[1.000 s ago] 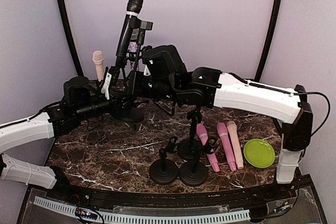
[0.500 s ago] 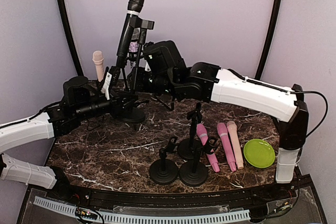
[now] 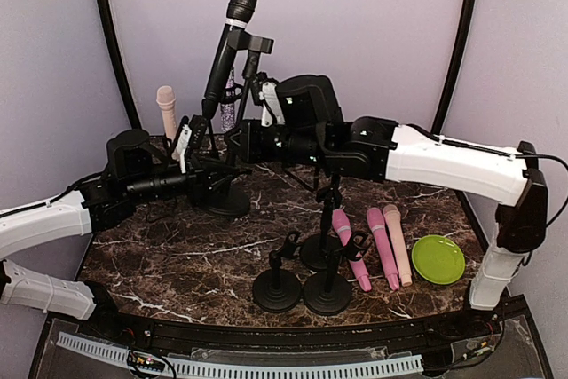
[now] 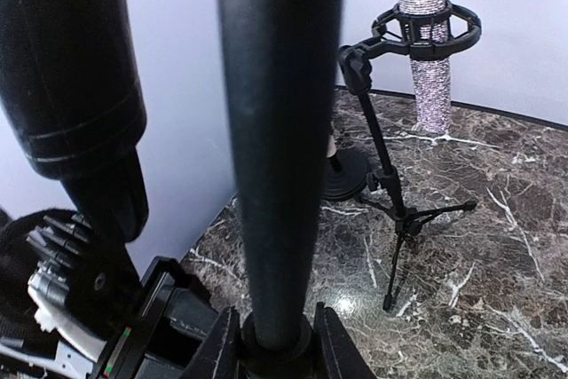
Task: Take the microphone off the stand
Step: Unscrew the knob on the stand of the microphone stand.
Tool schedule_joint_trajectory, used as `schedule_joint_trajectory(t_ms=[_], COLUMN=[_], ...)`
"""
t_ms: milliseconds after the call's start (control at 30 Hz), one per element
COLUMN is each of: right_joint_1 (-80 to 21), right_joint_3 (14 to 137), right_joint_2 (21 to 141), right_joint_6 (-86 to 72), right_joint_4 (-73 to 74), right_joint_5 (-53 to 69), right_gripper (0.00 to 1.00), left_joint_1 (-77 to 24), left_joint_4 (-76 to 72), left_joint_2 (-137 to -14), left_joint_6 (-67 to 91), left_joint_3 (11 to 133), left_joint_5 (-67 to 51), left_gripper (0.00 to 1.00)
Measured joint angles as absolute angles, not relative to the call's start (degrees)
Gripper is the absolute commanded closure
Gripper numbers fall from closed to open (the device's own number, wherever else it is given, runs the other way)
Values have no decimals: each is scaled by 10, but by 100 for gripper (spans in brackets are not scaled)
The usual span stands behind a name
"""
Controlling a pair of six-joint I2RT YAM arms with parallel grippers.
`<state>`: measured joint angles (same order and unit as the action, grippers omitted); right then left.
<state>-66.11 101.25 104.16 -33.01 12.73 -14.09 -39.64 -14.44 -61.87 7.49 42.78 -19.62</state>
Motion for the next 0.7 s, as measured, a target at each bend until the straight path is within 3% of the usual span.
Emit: schedule_joint_trajectory(t_ms=[400, 433, 567, 700], right_joint_1=[-628, -625, -620, -611], right_joint_3=[853, 848, 830, 803], right_joint_2=[909, 907, 899, 859], right_joint_6=[-227, -225, -228, -238], right_joint_4=[-13, -21, -46, -59], right_joint_5=[131, 146, 176, 157], right_gripper=[77, 73, 36, 17], left_joint_1=[-387, -387, -384, -378], left_joint_4=[-230, -232, -240, -241], left_joint_2=[-620, -621, -623, -622], left_joint_6=[111, 113, 116, 107], left_joint_3=[434, 434, 434, 434], left_joint_5=[-429, -438, -460, -451], left_gripper=[100, 100, 100, 100])
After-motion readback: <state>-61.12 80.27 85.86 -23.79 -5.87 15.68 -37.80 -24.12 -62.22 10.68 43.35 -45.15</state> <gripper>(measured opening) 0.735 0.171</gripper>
